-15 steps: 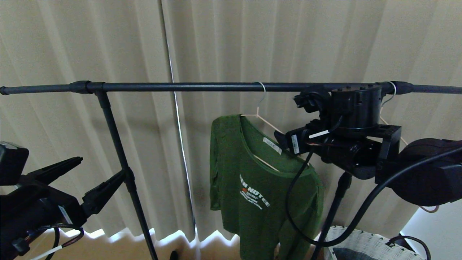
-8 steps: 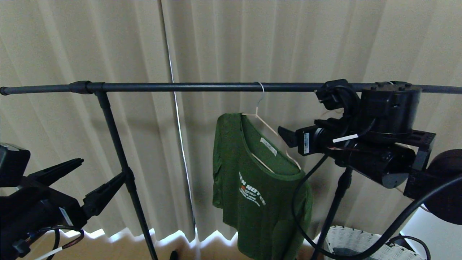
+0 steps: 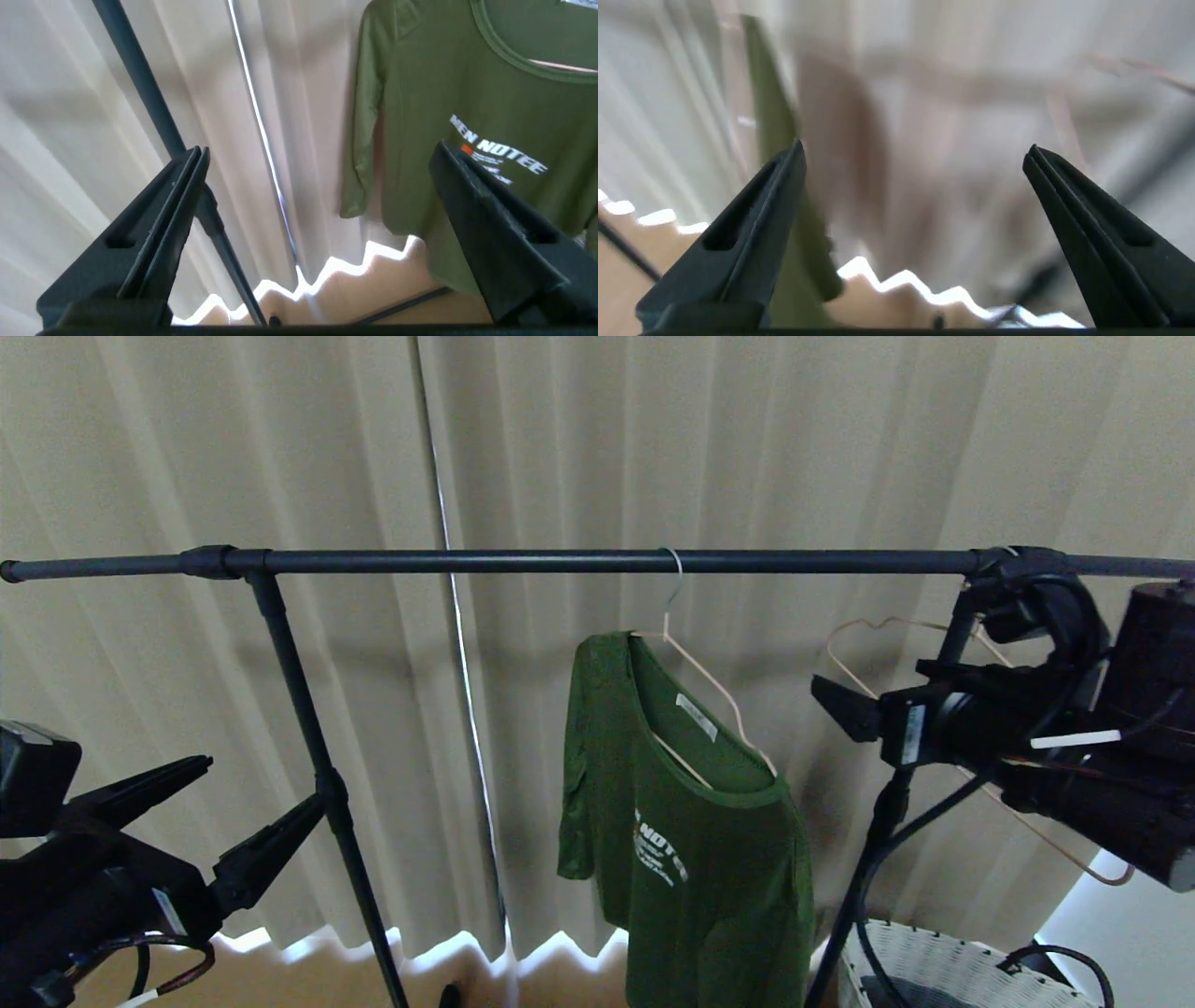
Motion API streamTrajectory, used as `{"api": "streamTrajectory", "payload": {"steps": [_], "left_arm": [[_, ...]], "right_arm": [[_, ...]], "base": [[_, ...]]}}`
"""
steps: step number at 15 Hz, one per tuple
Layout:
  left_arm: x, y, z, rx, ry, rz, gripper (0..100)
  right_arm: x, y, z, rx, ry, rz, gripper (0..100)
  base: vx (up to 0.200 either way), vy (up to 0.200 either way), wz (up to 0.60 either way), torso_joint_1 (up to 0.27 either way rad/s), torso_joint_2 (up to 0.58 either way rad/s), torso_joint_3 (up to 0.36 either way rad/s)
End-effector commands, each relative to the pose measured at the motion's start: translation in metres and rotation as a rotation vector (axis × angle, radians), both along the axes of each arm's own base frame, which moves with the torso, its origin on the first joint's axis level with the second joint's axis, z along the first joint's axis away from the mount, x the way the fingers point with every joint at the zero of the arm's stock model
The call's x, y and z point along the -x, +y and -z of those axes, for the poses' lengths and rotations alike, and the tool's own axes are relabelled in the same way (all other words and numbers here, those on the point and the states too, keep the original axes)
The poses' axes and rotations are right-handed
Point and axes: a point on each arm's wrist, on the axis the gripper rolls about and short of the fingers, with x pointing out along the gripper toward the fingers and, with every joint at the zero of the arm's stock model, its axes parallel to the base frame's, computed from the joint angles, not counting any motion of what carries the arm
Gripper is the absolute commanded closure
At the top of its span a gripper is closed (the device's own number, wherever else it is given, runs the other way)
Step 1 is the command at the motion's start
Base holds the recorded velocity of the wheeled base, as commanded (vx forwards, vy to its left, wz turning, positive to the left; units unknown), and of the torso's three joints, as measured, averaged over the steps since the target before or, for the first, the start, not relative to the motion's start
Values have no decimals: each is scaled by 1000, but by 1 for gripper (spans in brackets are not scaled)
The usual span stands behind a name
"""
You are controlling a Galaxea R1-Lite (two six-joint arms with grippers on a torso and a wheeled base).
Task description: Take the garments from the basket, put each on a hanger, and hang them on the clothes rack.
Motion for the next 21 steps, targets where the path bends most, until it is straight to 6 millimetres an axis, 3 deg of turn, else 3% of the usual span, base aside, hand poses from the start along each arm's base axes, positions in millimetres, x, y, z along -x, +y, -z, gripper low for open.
{"api": "streamTrajectory", "payload": {"steps": [1,4,14,21], "left_arm": [[0,0,1,-4,6,1,0],[0,0,2,-28,-1,3,0],[1,0,2,-27,-2,3,0],[4,1,-1,-25,-21,3,0]], "right_arm": [[29,-35,-11,-11,-25,80,0],[43,-50,-4,14,28,126,0],[47,-58,12,90,107,146,0],[67,-79,35,190,151,206,0]], "base": [[0,0,0,0,0,0],[-67,0,0,1,1,-1],[-200,0,0,1,4,3],[0,0,0,0,0,0]]}}
